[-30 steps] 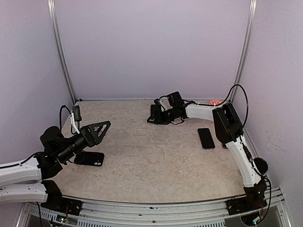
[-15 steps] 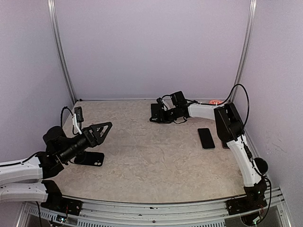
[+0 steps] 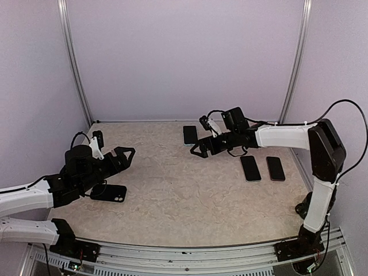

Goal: Put the phone into the phone case
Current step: Move the phone with the phone case to the center of the board, then pick up the phone case from the center of the board, then place the phone case at the center of the board, then move the phone to the phone.

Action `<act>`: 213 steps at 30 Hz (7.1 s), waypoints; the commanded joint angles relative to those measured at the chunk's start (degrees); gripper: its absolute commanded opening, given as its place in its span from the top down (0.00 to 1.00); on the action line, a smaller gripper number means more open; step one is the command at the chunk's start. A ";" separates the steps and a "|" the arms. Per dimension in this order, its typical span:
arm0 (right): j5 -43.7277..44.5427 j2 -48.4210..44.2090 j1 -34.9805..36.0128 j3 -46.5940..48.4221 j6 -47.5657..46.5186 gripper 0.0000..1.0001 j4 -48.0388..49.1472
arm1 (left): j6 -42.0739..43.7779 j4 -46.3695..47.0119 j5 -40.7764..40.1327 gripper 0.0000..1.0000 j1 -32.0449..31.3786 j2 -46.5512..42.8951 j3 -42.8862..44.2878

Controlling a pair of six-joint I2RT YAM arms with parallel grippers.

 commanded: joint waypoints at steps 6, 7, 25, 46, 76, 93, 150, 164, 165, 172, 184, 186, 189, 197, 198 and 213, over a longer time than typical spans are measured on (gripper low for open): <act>14.13 -17.81 0.12 -16.47 0.44 0.01 7.42 | -7.86 -10.03 -7.91 0.01 4.69 1.22 2.20; 14.59 -18.48 -0.13 -17.57 0.50 0.01 7.72 | -8.68 -10.45 -7.57 0.01 5.72 1.53 2.22; 17.54 -27.70 -1.85 -25.23 2.66 0.01 6.17 | -16.31 -26.80 0.90 0.09 25.19 31.46 21.62; 16.33 -29.44 -1.88 -28.51 3.22 0.01 8.20 | -18.01 -46.07 -4.90 0.27 24.55 54.27 41.72; 16.21 -30.75 -1.89 -26.97 2.54 0.01 6.59 | -11.47 -42.78 -4.86 1.00 18.38 55.39 40.28; 18.36 -35.46 -3.54 -29.69 2.64 0.00 5.86 | 20.11 -29.53 -1.63 1.00 3.41 48.19 43.61; 19.67 -37.77 -13.28 -35.86 8.66 0.01 6.24 | 58.83 -45.26 -1.57 0.39 -18.10 59.64 50.97; 18.08 -38.06 -13.28 -35.90 8.96 0.01 6.90 | 56.83 -46.24 -12.56 0.41 -17.59 65.43 52.02; 18.16 -38.06 -13.28 -35.99 8.92 0.01 6.89 | 56.83 -46.10 -13.56 0.41 -17.29 65.44 52.19; 18.26 -37.45 -13.28 -36.19 9.19 0.01 7.50 | 57.72 -44.03 -20.83 0.41 -15.54 65.06 52.92; 23.15 -28.52 -14.58 -34.04 9.79 0.01 4.10 | 63.84 -34.90 -28.15 0.40 -11.50 66.45 55.83; 24.71 -26.75 -14.76 -33.89 9.78 0.01 3.95 | 63.87 -33.92 -28.52 0.40 -11.01 66.62 56.76; 27.37 -23.76 -14.99 -33.21 9.64 0.01 3.34 | 63.80 -33.55 -30.16 0.40 -10.49 67.61 58.01; 30.11 -17.83 -15.08 -32.03 8.89 0.01 2.66 | 57.29 -34.64 -30.80 0.33 -9.83 66.43 59.67; 30.28 -17.73 -15.12 -31.89 8.72 0.01 2.50 | 55.88 -35.18 -30.57 0.30 -9.88 65.45 59.94; 30.21 -13.09 -15.12 -29.96 5.94 0.01 0.98 | 42.51 -37.08 -23.95 0.01 -12.45 59.09 60.18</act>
